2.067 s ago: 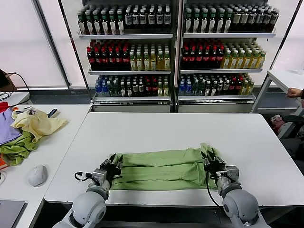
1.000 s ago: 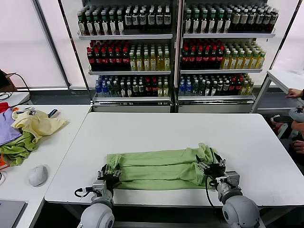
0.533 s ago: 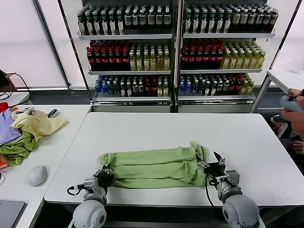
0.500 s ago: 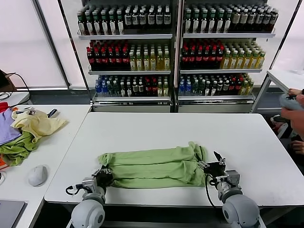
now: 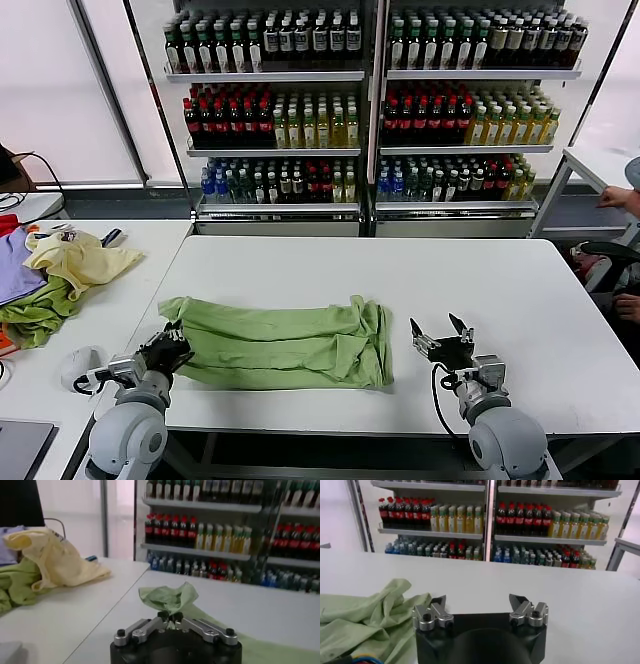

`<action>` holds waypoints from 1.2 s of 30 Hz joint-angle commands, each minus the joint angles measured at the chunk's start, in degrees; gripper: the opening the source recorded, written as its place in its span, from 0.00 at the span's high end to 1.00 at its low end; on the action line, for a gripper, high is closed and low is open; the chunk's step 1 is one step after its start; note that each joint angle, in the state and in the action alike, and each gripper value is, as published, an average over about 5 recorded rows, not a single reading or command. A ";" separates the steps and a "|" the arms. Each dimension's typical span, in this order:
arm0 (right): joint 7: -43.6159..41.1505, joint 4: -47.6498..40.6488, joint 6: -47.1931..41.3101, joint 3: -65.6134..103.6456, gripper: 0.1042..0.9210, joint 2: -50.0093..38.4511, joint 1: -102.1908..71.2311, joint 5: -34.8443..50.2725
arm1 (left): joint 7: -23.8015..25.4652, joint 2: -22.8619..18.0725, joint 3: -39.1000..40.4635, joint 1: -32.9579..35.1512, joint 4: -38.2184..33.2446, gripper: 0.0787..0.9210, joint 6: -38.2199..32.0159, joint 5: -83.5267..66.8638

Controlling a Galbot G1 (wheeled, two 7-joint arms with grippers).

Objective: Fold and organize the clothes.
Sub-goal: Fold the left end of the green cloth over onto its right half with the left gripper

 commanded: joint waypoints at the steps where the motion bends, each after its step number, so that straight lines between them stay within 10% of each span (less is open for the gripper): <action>1: 0.00 -0.09 0.00 -0.12 0.12 -0.03 0.13 -0.07 | -0.24 -3.54 3.42 -1.54 -9.01 0.96 -1.17 -8.89; 36: -0.35 0.54 0.72 0.76 0.12 -0.47 -0.34 -0.12 | -1.71 -16.93 30.47 -13.34 8.55 0.95 0.63 -2.95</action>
